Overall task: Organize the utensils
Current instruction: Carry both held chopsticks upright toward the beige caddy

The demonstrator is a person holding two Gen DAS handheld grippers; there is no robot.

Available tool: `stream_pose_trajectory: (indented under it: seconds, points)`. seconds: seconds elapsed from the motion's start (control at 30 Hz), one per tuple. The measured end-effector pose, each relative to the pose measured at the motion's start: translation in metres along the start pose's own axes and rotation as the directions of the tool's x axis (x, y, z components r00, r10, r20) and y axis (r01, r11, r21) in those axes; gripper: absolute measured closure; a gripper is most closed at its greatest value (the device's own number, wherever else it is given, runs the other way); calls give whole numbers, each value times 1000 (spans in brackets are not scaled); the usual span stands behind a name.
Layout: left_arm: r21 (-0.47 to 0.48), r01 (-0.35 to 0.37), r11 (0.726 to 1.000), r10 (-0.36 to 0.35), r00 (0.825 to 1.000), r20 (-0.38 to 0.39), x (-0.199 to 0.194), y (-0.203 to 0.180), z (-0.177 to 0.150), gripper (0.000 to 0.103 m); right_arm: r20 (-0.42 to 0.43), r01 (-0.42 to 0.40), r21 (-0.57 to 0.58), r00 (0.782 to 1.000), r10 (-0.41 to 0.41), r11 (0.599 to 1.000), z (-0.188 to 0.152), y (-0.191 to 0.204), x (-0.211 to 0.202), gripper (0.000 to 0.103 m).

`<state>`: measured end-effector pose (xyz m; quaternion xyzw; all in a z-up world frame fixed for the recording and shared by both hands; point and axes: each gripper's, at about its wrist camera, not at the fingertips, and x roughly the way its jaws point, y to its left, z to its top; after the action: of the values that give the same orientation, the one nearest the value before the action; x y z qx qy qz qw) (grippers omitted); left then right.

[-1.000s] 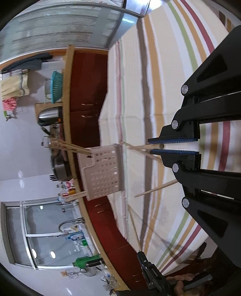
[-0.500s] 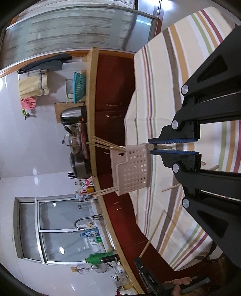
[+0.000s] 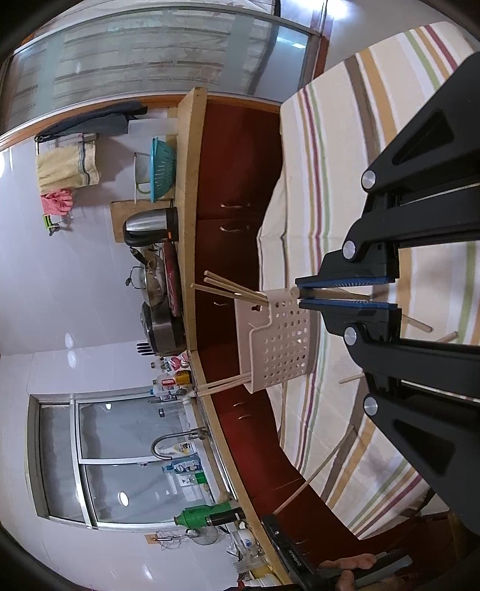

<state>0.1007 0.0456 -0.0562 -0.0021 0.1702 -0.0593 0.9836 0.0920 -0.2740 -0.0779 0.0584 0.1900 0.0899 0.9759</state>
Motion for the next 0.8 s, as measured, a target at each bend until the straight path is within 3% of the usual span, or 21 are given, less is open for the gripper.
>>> stream_pose_trajectory:
  seconds: [0.43,0.8]
  points:
    - [-1,23,1000,-23,1000,-2,29,-1,18,96,30,-27,-33,999,28,999,26,12,29,96]
    - [8,43,999,-43,998,35,31,-9,44,96,56,-47,-49,997,50,998,49,21,26,96]
